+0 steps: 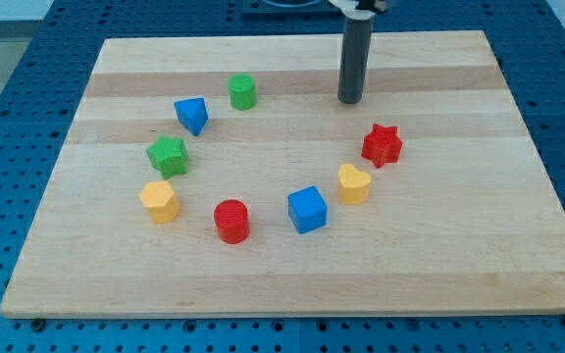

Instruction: Move the red circle to the left side of the blue cube

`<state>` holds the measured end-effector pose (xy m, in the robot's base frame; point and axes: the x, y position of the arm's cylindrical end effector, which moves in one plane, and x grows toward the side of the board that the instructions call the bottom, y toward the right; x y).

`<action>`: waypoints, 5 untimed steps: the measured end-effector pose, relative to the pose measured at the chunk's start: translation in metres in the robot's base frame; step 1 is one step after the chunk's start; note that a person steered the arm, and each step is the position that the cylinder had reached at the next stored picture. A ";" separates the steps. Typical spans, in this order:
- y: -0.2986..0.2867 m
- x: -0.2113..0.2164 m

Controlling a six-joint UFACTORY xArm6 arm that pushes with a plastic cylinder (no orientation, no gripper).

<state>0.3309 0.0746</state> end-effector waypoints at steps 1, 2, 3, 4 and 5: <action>0.000 0.000; 0.026 0.000; 0.082 0.003; 0.109 0.051; 0.110 0.119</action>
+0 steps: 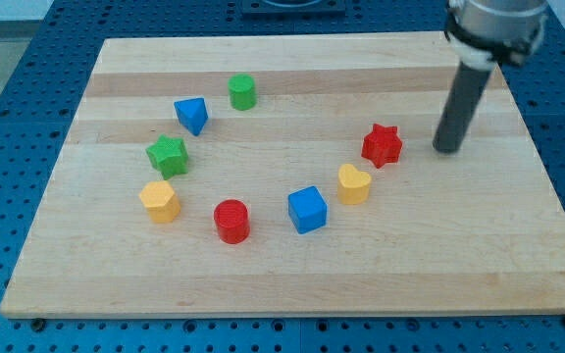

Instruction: Move the red circle to the left side of the blue cube

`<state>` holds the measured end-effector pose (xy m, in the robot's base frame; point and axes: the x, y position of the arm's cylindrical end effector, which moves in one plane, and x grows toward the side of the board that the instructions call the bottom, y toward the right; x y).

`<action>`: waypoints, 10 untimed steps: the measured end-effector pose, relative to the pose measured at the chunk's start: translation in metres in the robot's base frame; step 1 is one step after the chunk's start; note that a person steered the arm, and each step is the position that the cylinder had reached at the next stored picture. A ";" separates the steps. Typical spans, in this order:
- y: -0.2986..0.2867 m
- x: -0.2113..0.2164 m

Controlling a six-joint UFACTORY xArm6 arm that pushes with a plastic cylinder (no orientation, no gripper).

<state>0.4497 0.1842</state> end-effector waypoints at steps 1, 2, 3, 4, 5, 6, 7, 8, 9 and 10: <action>-0.032 0.075; -0.086 0.149; -0.135 0.168; -0.188 0.162; -0.198 0.159; -0.218 0.135; -0.225 0.123; -0.227 0.123; -0.232 0.123; -0.234 0.123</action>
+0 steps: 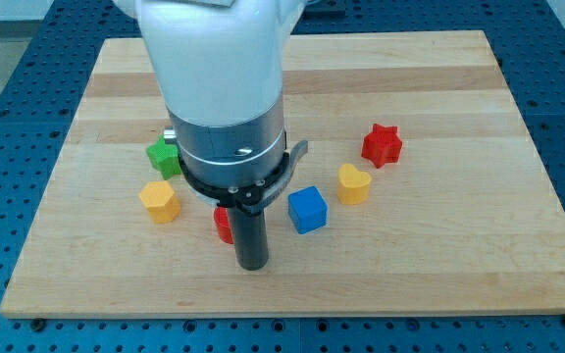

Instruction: Move the red circle to the left side of the blue cube

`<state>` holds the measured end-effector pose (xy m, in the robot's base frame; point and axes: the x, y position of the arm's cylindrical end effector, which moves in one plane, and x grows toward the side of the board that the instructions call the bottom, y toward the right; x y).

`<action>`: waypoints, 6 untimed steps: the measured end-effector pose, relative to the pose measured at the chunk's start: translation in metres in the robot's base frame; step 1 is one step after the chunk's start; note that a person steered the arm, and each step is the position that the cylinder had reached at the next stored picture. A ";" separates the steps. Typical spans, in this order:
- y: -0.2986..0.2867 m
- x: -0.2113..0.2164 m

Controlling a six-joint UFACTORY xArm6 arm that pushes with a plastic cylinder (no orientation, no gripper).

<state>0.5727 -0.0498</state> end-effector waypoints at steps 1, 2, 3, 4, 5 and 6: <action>-0.005 0.000; -0.020 0.000; -0.032 0.000; -0.032 -0.003; -0.025 -0.023; -0.021 -0.040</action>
